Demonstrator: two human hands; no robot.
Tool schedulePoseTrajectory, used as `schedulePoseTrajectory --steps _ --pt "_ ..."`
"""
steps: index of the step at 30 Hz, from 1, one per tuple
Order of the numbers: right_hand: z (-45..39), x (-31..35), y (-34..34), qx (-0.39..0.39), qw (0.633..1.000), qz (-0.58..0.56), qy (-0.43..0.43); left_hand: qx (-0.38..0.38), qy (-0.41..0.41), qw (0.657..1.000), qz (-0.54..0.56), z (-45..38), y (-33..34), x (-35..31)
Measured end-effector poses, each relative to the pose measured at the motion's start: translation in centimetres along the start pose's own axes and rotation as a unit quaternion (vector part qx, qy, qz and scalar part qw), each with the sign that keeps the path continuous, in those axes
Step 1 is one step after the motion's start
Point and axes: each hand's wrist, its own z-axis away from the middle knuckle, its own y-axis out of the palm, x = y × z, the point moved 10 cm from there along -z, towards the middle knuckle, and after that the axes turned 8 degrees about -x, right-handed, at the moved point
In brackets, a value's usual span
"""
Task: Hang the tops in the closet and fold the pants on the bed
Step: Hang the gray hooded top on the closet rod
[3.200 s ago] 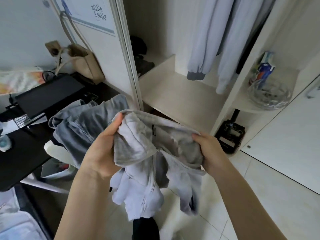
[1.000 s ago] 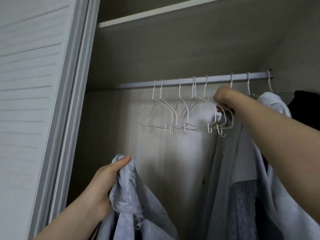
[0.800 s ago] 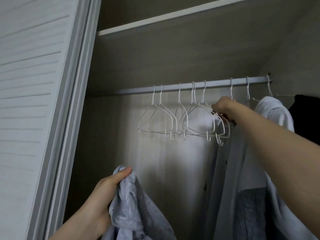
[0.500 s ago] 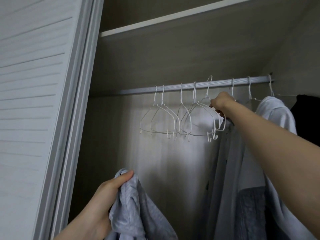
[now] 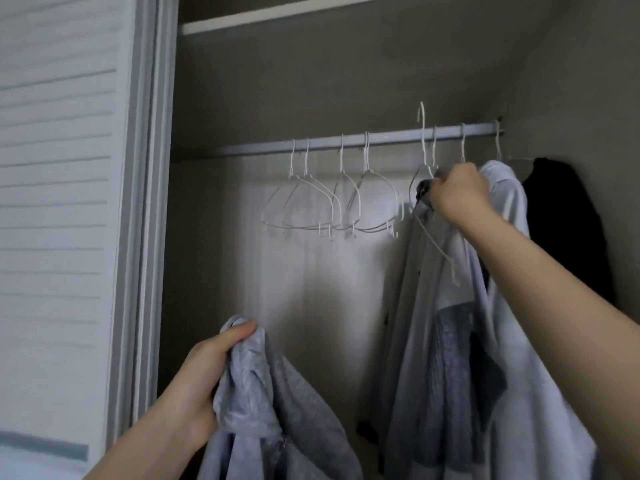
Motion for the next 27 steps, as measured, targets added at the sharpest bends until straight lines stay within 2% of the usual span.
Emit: schedulePoseTrajectory --steps 4,7,9,11,13,18,21,23,27 --pt "8.4 -1.1 -6.1 -0.041 0.996 -0.067 -0.032 0.043 -0.041 0.998 0.007 2.5 -1.6 2.7" --pt "15.6 -3.4 -9.0 -0.051 0.978 -0.201 0.024 0.047 -0.061 0.997 0.006 4.6 -2.9 4.4" --pt "19.1 -5.0 -7.5 0.032 0.959 -0.263 0.104 0.047 -0.070 0.996 0.012 5.7 -3.4 5.2" --pt "22.0 -6.8 -5.0 0.129 0.914 -0.327 0.203 0.041 -0.085 0.996 0.006 6.9 -4.1 6.1" --pt "24.2 -8.3 -4.2 0.177 0.889 -0.343 0.247 0.049 -0.089 0.995 -0.010 8.1 -4.4 6.9" --pt "30.3 -11.4 -6.2 0.278 0.859 -0.356 0.241 0.036 -0.070 0.995 -0.061 10.9 -6.5 8.4" --pt "33.9 -11.4 -7.5 0.340 0.819 -0.401 0.230 -0.003 -0.022 0.988 -0.150 11.7 -8.6 8.6" --pt "36.2 -11.6 -7.9 0.371 0.800 -0.416 0.221 -0.026 0.002 0.967 -0.252 12.3 -9.6 9.2" --pt "38.1 -13.8 -7.9 0.404 0.795 -0.398 0.217 -0.025 0.051 0.913 -0.404 13.1 -9.9 11.0"
